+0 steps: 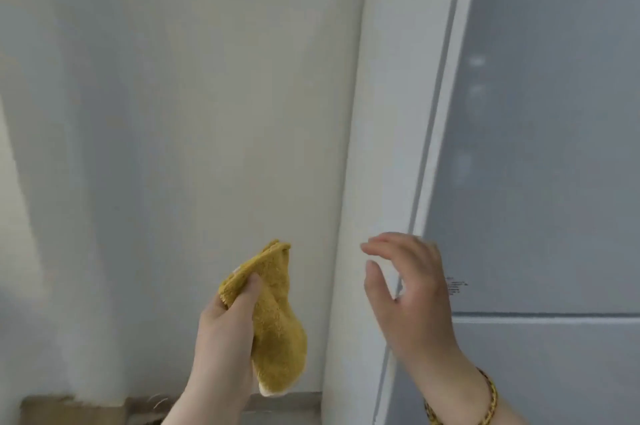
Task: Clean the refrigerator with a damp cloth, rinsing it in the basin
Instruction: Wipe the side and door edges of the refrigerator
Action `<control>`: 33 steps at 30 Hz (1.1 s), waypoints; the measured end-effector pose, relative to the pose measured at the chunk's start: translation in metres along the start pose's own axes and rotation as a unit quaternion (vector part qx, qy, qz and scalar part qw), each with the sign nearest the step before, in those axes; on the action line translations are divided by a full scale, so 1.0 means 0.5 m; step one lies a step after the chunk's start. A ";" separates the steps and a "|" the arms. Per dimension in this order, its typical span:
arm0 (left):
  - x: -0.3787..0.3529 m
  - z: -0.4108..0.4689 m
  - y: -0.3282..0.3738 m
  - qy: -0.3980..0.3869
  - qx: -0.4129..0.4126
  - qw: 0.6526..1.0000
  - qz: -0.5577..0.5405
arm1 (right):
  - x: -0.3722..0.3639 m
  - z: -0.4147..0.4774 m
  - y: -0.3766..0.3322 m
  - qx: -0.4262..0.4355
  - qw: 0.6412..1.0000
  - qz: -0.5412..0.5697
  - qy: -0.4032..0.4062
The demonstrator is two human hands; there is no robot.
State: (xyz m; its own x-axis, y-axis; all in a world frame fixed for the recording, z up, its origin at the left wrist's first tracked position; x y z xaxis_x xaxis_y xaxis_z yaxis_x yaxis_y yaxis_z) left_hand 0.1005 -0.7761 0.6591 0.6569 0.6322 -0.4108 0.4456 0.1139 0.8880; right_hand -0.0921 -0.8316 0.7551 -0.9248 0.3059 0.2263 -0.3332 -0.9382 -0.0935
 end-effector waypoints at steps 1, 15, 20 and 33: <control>-0.034 0.017 -0.007 -0.026 0.008 1.000 -0.001 | 0.038 0.018 0.018 0.009 0.998 -0.050 0.023; -0.319 0.094 0.066 -0.216 -0.006 0.976 -0.031 | 0.116 0.159 0.087 0.115 0.955 -0.263 0.077; -0.393 0.080 0.099 -0.296 -0.051 0.954 0.003 | 0.118 0.162 0.086 0.093 0.952 -0.286 0.053; -0.587 0.046 0.427 -0.492 -0.211 0.843 -0.042 | 0.154 0.364 0.048 -0.041 0.923 -0.382 0.032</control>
State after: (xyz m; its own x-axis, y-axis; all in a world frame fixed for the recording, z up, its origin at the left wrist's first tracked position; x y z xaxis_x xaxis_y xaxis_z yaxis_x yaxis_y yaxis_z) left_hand 0.0167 -0.9550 0.9643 0.9131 -0.3106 -0.2642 0.3960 0.5205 0.7565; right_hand -0.1379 -0.8603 0.9467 -0.4223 0.8844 0.1989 -0.9027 -0.4302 -0.0038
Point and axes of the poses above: each hand's wrist, its own z-axis towards the middle knuckle, its own x-axis out of the back of the hand, y = z × x, the point moved 10 cm from there along z, towards the middle knuckle, and after that the axes turned 12 degrees about x, right-handed, at the moved point
